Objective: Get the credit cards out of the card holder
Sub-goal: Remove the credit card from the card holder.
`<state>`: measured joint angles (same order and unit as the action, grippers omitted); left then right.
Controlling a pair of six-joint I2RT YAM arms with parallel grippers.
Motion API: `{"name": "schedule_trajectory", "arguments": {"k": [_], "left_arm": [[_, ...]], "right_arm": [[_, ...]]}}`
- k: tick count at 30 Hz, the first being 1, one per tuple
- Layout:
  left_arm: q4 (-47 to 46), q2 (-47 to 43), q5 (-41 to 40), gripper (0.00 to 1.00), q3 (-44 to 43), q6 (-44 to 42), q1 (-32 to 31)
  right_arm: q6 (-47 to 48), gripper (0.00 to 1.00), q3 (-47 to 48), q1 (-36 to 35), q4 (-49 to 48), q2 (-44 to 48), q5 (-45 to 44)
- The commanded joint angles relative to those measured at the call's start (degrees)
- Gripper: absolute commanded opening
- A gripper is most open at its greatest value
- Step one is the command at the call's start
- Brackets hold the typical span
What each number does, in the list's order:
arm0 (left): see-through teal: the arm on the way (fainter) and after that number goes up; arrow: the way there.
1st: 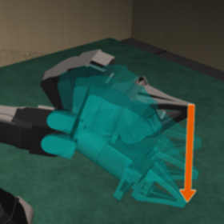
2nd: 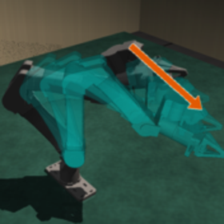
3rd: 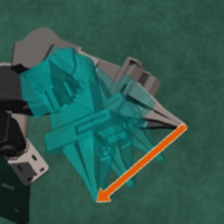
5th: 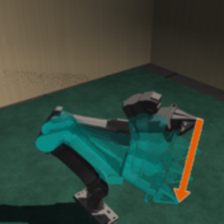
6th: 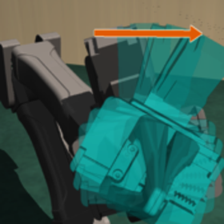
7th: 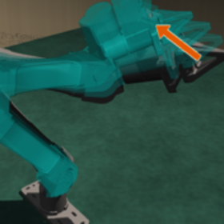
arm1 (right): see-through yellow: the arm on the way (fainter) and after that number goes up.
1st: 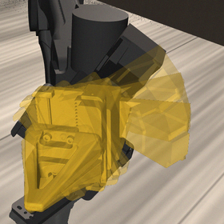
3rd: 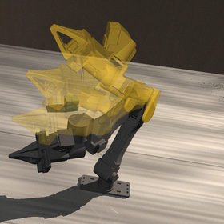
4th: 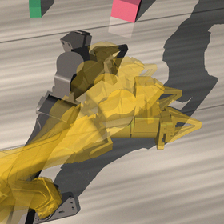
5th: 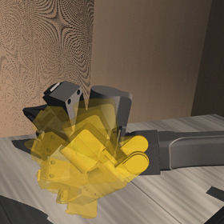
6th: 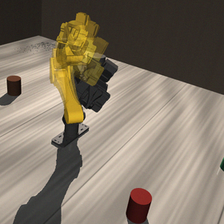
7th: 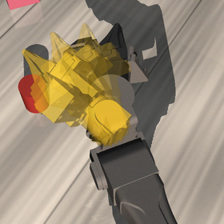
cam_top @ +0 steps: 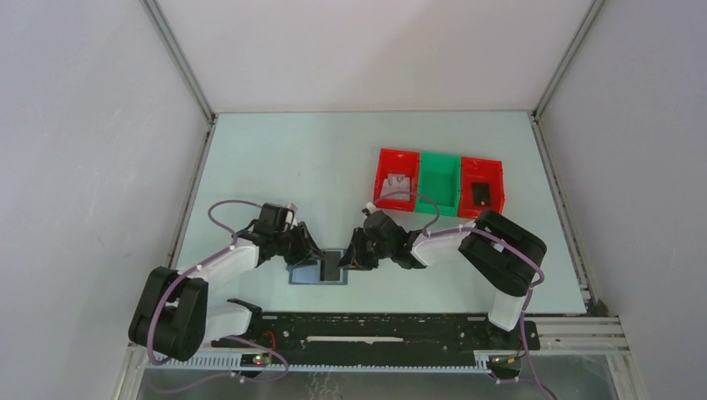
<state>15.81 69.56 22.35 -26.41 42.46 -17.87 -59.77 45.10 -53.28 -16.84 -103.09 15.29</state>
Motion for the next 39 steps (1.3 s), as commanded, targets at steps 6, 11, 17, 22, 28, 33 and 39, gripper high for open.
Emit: {"name": "schedule_trajectory", "arguments": {"k": [6, 11, 17, 22, 28, 33, 39], "left_arm": [[-1.67, -0.38, 0.33, 0.39, 1.29, -0.69, -0.15], [-3.93, -0.74, 0.48, 0.36, 3.74, 1.21, -0.15], [-5.37, -3.54, -0.70, 0.36, 6.07, 3.07, -0.16], [-4.74, -3.78, -1.28, 0.36, 6.02, 2.68, -0.16], [-4.29, -3.77, -1.70, 0.35, 5.90, 2.39, -0.18], [-3.65, -3.94, -2.26, 0.35, 5.85, 2.10, -0.15], [-3.52, -3.73, -2.17, 0.35, 5.54, 1.84, -0.15]], "right_arm": [[-1.80, 0.33, -0.50, 0.72, -3.29, -0.17, 0.11], [-2.16, 0.33, -0.50, 0.71, -4.26, -0.61, 1.00], [-2.18, 0.33, -0.46, 0.50, -4.69, -0.26, 1.12], [-1.85, 0.33, -0.46, -0.33, -5.65, 0.66, 0.35], [-2.37, 0.33, -0.47, -0.56, -6.26, 0.02, 0.60], [-1.93, 0.33, -0.50, -0.60, -4.50, 1.16, -0.98], [-0.58, 0.33, -0.32, -0.78, -2.70, 2.38, -2.31]]}}
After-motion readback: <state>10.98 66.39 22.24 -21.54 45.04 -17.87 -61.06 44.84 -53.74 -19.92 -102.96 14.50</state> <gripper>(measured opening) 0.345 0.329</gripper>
